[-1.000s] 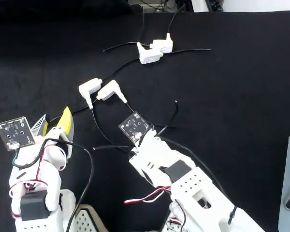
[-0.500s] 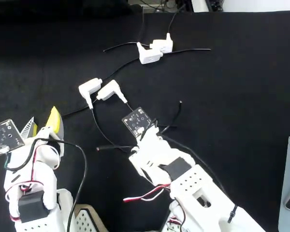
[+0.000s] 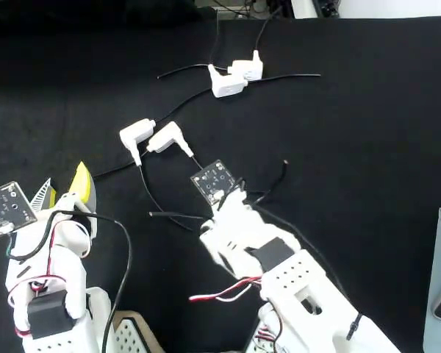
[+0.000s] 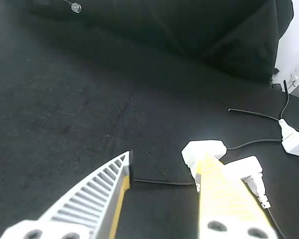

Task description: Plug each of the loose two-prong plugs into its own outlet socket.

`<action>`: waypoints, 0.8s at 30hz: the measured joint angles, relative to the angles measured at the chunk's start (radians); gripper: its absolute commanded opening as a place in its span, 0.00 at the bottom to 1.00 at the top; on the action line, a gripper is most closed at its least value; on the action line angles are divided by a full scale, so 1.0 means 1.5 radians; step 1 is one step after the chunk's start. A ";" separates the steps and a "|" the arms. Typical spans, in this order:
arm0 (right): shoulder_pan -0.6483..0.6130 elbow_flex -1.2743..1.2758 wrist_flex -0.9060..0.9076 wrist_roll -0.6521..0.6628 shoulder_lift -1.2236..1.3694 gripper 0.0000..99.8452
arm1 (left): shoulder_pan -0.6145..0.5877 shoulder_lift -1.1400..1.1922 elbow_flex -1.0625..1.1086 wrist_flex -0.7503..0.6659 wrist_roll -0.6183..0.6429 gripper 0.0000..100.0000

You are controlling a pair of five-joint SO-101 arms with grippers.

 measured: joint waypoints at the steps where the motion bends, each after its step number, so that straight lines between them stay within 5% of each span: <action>1: 0.006 0.006 -0.009 0.012 0.000 0.01 | 0.000 0.000 0.000 0.000 0.000 0.22; 12: 0.012 0.036 -0.076 0.062 -0.001 0.01 | 0.000 0.000 0.000 0.000 0.002 0.22; 24: 0.012 0.034 -0.291 0.062 0.000 0.02 | 0.000 0.000 0.000 0.000 0.002 0.22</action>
